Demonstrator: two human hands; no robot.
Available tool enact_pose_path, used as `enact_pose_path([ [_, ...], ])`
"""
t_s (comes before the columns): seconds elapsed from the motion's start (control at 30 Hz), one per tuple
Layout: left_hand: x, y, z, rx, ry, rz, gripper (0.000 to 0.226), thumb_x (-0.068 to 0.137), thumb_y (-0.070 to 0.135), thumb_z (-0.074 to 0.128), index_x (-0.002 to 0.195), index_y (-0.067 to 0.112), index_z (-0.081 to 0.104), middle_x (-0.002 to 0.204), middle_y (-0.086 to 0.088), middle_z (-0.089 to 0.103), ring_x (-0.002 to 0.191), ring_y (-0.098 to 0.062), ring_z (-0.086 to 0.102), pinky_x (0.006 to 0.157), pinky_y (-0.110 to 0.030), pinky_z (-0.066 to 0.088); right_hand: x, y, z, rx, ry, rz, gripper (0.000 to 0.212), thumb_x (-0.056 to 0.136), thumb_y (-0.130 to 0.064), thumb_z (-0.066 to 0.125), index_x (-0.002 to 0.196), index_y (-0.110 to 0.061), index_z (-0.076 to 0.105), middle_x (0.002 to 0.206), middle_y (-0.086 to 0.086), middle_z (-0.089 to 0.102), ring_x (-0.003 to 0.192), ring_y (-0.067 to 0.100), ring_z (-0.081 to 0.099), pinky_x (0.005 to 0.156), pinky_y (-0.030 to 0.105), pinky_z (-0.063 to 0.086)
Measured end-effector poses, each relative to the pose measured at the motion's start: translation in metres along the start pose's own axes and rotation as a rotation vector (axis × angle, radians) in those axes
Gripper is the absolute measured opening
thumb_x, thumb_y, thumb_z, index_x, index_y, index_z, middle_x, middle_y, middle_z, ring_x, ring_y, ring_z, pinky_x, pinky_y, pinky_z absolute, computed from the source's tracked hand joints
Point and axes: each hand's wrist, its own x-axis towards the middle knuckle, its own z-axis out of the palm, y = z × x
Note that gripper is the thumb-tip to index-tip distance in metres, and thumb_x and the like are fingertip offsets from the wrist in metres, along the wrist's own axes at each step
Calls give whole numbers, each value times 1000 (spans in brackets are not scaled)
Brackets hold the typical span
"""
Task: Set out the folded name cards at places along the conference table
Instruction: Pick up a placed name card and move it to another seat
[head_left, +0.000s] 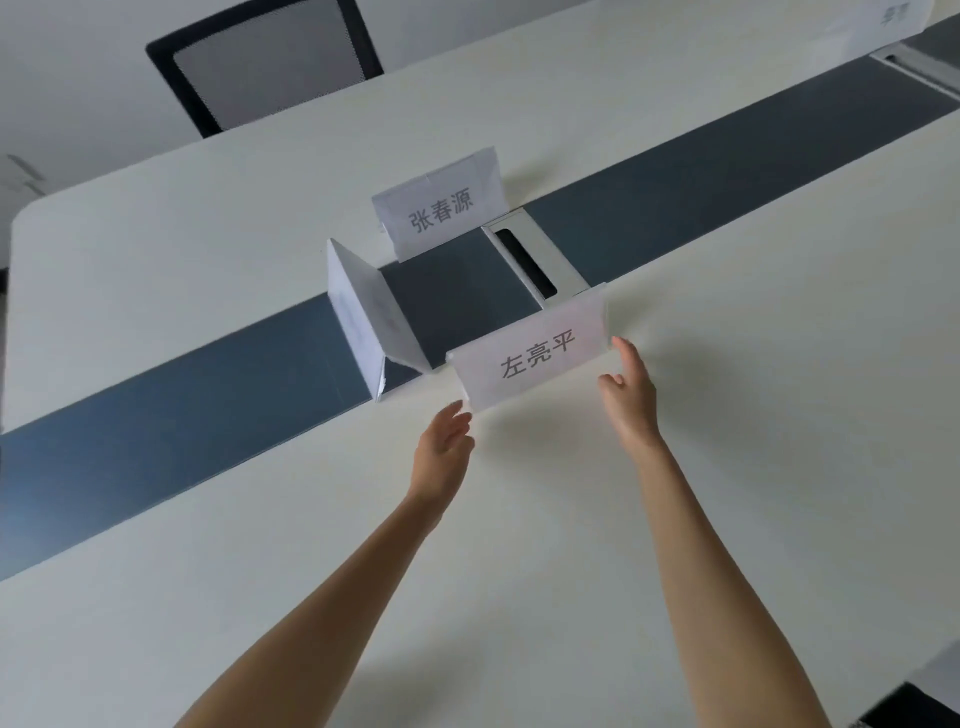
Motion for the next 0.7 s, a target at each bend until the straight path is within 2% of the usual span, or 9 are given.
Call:
enact_pose_path([
  [0.1, -18, 1, -27, 114, 6, 14, 35, 87, 2, 38, 117, 8, 56, 112, -9, 66, 104, -20, 61, 91, -28, 45, -44, -15, 5, 58, 75, 63, 40, 85, -1, 39, 122, -9, 52, 130, 8, 55, 119, 24, 50, 95, 24, 36],
  [0.2, -47, -2, -69, 170, 10, 34, 34, 87, 2, 36, 111, 9, 60, 106, -8, 68, 96, -18, 63, 86, -25, 46, -97, -19, 23, 101, -151, 37, 26, 87, -5, 46, 107, -10, 61, 108, 5, 64, 109, 25, 59, 99, 37, 44],
  [0.27, -72, -12, -104, 223, 43, 60, 33, 87, 2, 37, 107, 10, 61, 100, -5, 69, 90, -13, 64, 78, -14, 46, -137, -21, 42, 51, -328, 2, 23, 87, -4, 47, 104, -9, 62, 102, 3, 64, 104, 24, 61, 98, 40, 46],
  [0.33, -103, -26, -141, 258, 110, 80, 31, 87, 1, 39, 103, 12, 62, 95, -3, 68, 82, -1, 64, 70, -4, 44, -181, -21, 63, -21, -505, -42, 23, 88, -5, 48, 105, -10, 61, 104, 3, 64, 100, 18, 60, 93, 23, 46],
  [0.4, -137, -46, -177, 245, 211, 76, 29, 87, 1, 41, 100, 14, 63, 92, -1, 69, 77, 4, 64, 72, -5, 45, -224, -21, 80, -75, -656, -57, 24, 90, -7, 47, 111, -10, 59, 112, 2, 62, 102, 14, 56, 80, 1, 39],
  [0.47, -174, -67, -210, 197, 331, 56, 29, 87, 1, 41, 96, 17, 63, 89, 1, 69, 78, 5, 64, 78, -17, 49, -262, -17, 92, -66, -780, -62, 30, 90, -15, 51, 120, -13, 53, 124, -1, 55, 114, 11, 50, 86, 2, 36],
  [0.57, -225, -102, -243, 58, 500, -17, 34, 87, -2, 40, 86, 24, 62, 88, 3, 68, 75, 2, 65, 80, -29, 50, -303, -2, 102, -195, -984, -215, 63, 81, -35, 63, 136, -27, 33, 142, -16, 28, 136, 2, 20, 111, 22, 20],
  [0.63, -251, -124, -254, -48, 566, -80, 36, 87, -3, 38, 84, 23, 62, 87, 0, 68, 78, -6, 66, 80, -29, 50, -318, 7, 111, -301, -1047, -276, 83, 74, -38, 70, 141, -31, 21, 145, -22, 12, 138, -2, 4, 113, 22, 10],
  [0.7, -268, -143, -258, -117, 599, -114, 36, 86, -5, 37, 83, 20, 63, 88, -5, 68, 82, -14, 65, 77, -21, 51, -328, 15, 122, -321, -1016, -281, 93, 70, -29, 76, 143, -28, 18, 146, -20, 13, 140, 3, 7, 114, 23, 12],
])
